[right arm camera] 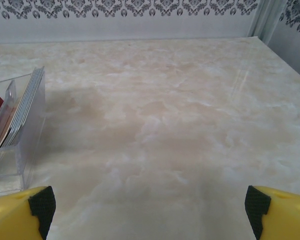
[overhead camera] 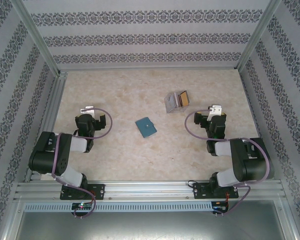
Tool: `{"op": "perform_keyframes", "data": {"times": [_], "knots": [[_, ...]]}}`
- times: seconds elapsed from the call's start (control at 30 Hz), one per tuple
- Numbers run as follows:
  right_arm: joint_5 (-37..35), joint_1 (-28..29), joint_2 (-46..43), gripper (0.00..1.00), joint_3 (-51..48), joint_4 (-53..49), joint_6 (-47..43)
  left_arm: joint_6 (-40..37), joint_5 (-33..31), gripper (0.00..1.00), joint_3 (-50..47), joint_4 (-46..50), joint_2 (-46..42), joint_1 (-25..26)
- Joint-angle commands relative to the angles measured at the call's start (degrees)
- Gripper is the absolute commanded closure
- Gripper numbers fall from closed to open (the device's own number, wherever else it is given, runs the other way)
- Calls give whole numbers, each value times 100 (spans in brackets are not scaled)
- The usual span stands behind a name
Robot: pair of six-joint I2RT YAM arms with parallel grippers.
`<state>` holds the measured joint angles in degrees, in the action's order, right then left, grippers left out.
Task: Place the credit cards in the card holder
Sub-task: Reset both arms
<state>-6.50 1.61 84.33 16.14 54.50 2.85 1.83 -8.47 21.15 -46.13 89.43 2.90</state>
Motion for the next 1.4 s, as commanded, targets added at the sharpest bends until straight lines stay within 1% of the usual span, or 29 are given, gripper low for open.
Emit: {"op": "perform_keyframes", "data": {"times": [0.0,0.13,0.17,0.2,1.27,1.37], "knots": [[270,-33,143,2,141,306,-123,-151,237,1,134,-380,-13,-70],[245,-29,184,2,326,-108,-110,-143,269,1,153,-346,-13,-94],[246,-27,203,2,562,-260,-103,-138,275,1,153,-344,-5,-96],[278,-35,200,2,598,-364,-101,-139,284,1,152,-339,-8,-105],[314,-38,198,2,592,-352,-113,-121,400,1,187,-284,-8,-152],[312,-37,197,2,592,-352,-113,-105,484,1,214,-221,-10,-185]]}}
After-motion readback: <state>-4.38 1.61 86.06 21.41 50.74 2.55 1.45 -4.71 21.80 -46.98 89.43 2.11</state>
